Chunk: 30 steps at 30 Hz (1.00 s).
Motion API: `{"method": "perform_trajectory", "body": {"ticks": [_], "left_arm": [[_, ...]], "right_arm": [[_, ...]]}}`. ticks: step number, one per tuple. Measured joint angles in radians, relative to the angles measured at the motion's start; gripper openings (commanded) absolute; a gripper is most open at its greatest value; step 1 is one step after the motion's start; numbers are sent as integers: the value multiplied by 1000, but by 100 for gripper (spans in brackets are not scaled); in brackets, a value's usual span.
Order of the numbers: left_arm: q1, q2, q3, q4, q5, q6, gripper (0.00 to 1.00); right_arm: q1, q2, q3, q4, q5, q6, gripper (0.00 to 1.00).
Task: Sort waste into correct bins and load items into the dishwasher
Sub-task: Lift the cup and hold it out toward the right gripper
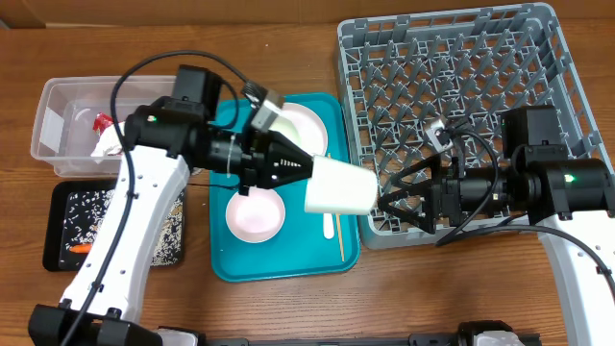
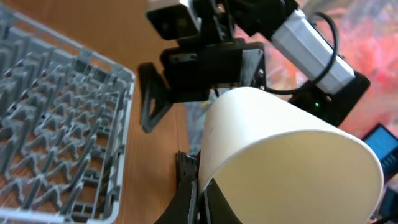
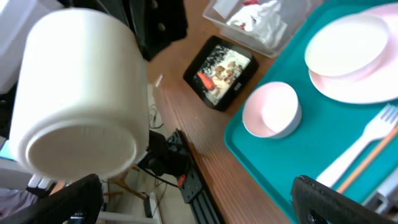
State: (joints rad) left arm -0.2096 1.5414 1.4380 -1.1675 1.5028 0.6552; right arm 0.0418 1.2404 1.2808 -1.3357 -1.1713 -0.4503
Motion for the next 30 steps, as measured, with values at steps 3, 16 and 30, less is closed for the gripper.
{"method": "perform_trajectory", "body": {"ticks": [3, 16, 30], "left_arm": [[-5, 0, 0, 13, 10, 10, 4], [-5, 0, 0, 25, 16, 22, 4], [-5, 0, 0, 31, 16, 26, 4]], "right_arm": [[0, 0, 0, 1, -46, -34, 100], [5, 0, 0, 44, -220, -115, 100], [110, 0, 0, 146, -254, -153, 100]]}}
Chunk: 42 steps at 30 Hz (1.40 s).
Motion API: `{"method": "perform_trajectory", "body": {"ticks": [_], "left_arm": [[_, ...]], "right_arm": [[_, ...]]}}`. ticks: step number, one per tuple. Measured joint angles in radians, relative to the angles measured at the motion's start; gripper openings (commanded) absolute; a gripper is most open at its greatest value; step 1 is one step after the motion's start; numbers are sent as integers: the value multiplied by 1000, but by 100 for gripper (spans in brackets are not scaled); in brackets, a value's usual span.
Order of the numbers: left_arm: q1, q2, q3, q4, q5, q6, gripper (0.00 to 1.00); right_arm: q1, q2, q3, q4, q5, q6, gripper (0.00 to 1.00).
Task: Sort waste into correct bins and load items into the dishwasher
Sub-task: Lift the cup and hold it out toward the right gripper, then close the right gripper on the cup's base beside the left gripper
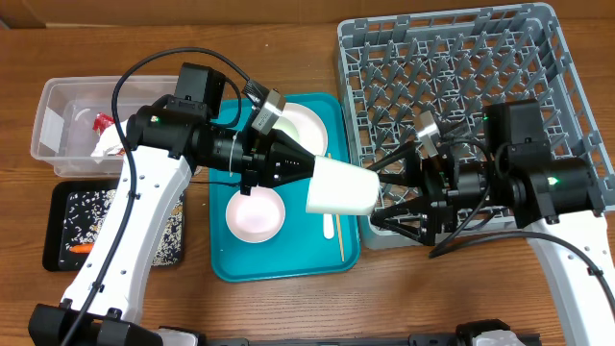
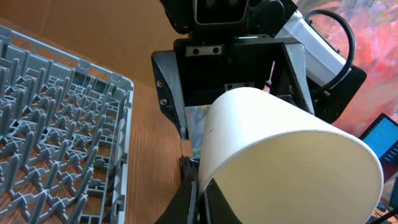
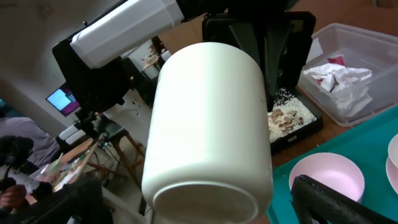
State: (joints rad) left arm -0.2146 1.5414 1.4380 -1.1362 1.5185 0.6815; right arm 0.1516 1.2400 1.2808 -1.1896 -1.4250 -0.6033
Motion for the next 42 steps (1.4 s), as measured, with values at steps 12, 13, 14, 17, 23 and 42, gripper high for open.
{"method": "perform_trajectory", "body": {"ticks": [12, 13, 14, 17, 23, 42], "left_arm": [[0, 0, 0, -1, 0, 3, 4], [0, 0, 0, -1, 0, 3, 4], [0, 0, 0, -1, 0, 3, 4], [0, 0, 0, -1, 0, 3, 4], [0, 0, 0, -1, 8, 3, 4], [0, -3, 0, -8, 23, 3, 4]], "right_arm": [[82, 19, 0, 81, 0, -3, 100], [85, 21, 0, 83, 0, -3, 100], [87, 23, 0, 84, 0, -3, 100], [89, 23, 0, 89, 0, -3, 96], [89, 24, 0, 117, 1, 0, 90], [90, 28, 0, 218, -11, 21, 78]]}}
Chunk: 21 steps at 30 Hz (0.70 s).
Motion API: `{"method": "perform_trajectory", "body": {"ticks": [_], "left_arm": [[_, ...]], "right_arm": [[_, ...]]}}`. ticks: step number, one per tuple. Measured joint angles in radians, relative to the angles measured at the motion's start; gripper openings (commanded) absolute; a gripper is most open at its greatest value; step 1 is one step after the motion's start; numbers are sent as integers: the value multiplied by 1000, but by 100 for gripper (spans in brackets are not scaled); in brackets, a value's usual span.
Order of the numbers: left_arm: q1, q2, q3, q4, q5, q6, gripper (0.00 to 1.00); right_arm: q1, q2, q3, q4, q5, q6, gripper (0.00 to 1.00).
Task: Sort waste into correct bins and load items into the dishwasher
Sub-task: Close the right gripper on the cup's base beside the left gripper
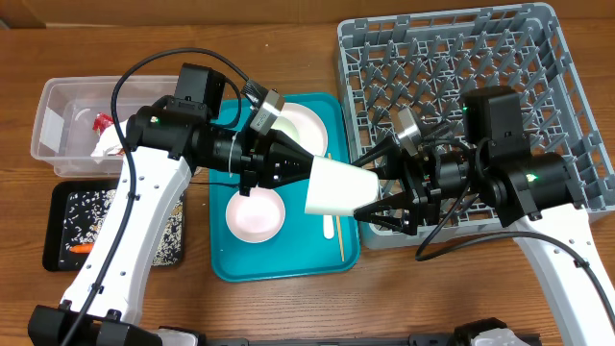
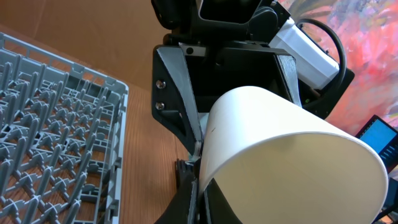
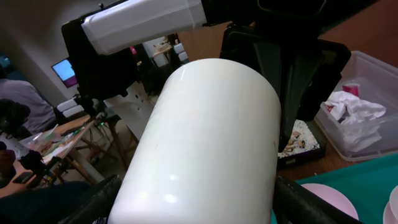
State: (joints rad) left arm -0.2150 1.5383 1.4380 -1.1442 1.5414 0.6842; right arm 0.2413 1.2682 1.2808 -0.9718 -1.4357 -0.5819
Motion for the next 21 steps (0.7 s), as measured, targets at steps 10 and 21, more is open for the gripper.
{"method": "perform_trajectory", "body": {"ticks": [10, 21], "left_arm": [[0, 0, 0, 0, -1, 0, 4], [0, -1, 0, -4, 0, 0, 4]], "right_arm": [[0, 0, 0, 23, -18, 2, 84], [16, 7, 0, 64, -19, 2, 78]]}}
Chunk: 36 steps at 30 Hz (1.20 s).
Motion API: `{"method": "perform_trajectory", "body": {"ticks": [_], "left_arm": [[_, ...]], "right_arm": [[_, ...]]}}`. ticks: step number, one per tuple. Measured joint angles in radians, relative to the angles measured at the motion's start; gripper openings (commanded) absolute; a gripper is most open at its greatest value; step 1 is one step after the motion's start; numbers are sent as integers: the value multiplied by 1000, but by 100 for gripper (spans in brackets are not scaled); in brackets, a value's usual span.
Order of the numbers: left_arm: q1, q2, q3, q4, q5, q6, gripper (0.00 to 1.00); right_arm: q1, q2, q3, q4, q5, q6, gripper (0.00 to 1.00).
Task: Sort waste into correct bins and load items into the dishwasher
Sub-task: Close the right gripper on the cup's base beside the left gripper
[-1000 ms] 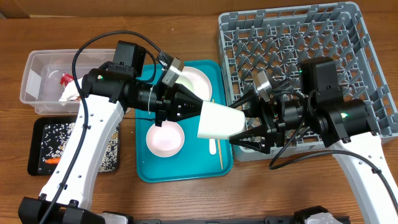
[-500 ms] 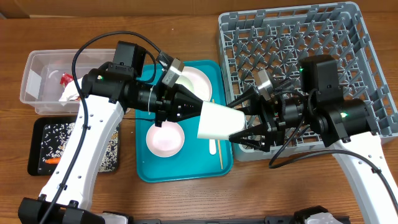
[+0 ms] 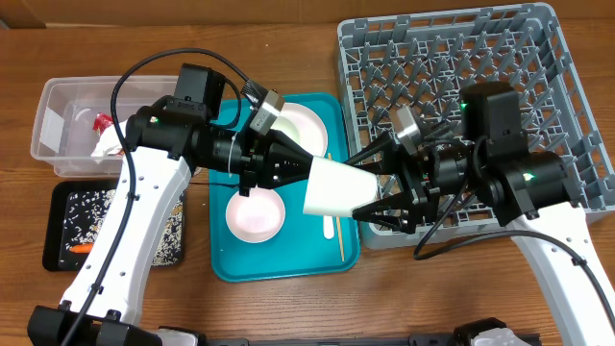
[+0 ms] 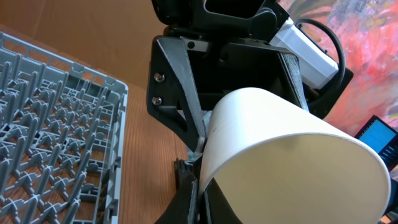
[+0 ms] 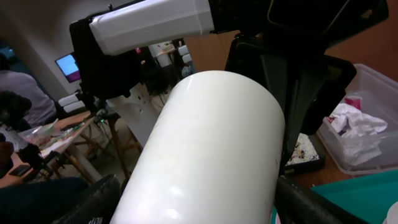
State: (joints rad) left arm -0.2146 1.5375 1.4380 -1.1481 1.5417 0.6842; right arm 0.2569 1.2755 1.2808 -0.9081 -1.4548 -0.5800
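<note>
A white cup (image 3: 336,187) hangs on its side above the right edge of the teal tray (image 3: 231,264). My left gripper (image 3: 309,173) is shut on the cup's rim, one finger inside the mouth, as the left wrist view shows at the fingers (image 4: 198,202). My right gripper (image 3: 373,188) stands open, and its two fingers straddle the cup's closed end from the right. In the right wrist view the cup (image 5: 205,149) fills the space between the fingers (image 5: 314,205). Whether they touch the cup cannot be told.
The grey dish rack (image 3: 577,106) fills the back right. On the teal tray lie a pink bowl (image 3: 255,216), stacked plates (image 3: 303,125), a fork and a chopstick (image 3: 338,235). At the left stand a clear bin (image 3: 58,125) with crumpled waste and a black tray (image 3: 67,231) with food scraps.
My right gripper has moved slightly left, so its open fingers reach a little further along the cup. The left gripper and cup are almost where they were.
My left gripper held the cup sideways over the tray's right edge throughout. The right gripper was open and apart, right of the cup's base. Then it was closer, with its fingertips at the base. Then it straddled the base, and now reaches further along it.
</note>
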Motion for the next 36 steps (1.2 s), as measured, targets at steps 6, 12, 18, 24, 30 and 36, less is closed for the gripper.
{"method": "perform_trajectory", "body": {"ticks": [6, 12, 18, 24, 30, 36], "left_arm": [[3, -4, 0, -5, -1, 3, 4], [6, -4, 0, -6, -5, 3, 4], [5, -4, 0, -6, -5, 3, 4], [5, -4, 0, -5, -7, 3, 4], [5, -5, 0, -5, -8, 4, 4], [5, -5, 0, -5, -6, 4, 4]], "right_arm": [[9, 8, 0, 16, 7, 0, 73], [10, 8, 0, 18, 14, 0, 78], [12, 8, 0, 21, 14, 6, 77], [18, 8, 0, 24, 11, 13, 84], [22, 9, 0, 26, 11, 12, 85], [23, 9, 0, 39, 12, 19, 75]]}}
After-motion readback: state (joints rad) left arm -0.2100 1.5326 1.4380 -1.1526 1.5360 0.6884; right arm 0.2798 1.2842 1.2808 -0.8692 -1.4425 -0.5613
